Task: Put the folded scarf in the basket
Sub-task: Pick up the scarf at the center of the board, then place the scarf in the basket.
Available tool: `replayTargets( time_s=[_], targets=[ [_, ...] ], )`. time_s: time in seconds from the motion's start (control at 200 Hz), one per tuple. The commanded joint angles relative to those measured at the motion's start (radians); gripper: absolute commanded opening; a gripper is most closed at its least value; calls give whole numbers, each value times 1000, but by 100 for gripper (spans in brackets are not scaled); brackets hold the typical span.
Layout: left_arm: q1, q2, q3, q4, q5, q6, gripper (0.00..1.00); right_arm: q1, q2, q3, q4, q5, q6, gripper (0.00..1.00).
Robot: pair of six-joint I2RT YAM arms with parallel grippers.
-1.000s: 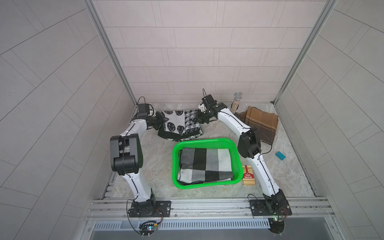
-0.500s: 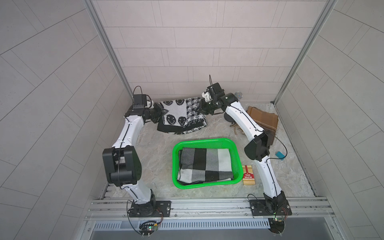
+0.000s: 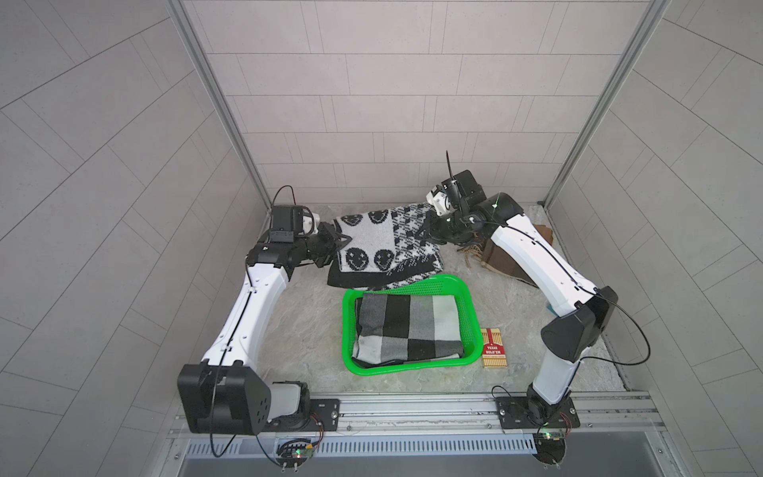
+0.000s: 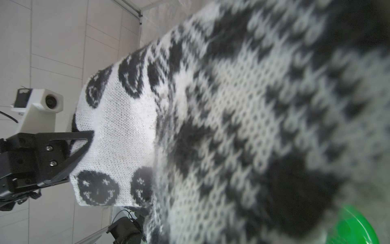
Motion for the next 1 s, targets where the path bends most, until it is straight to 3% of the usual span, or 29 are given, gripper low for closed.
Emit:
replayTargets(
  time_s=[0.0,0.225,0.44,0.675,0.996],
  targets=[
    [-50,-91,-61,-30,-13,-25,0,8,-115,-121,14,45,-22,0],
    [-216,-238,-255,7,-91,-97,0,32,-307,-376,15,87,-13,0],
    [-302,-334,-408,33,-138,-138,0,60,-449,-599,47,129,14,0],
    [-348,-294,-470,83,-167,-121,0,77,-493,-765,152,160,29,0],
    [-363,-225,-531,146,-208,-96,0,77,-441,-838,227,203,6,0]
  ],
)
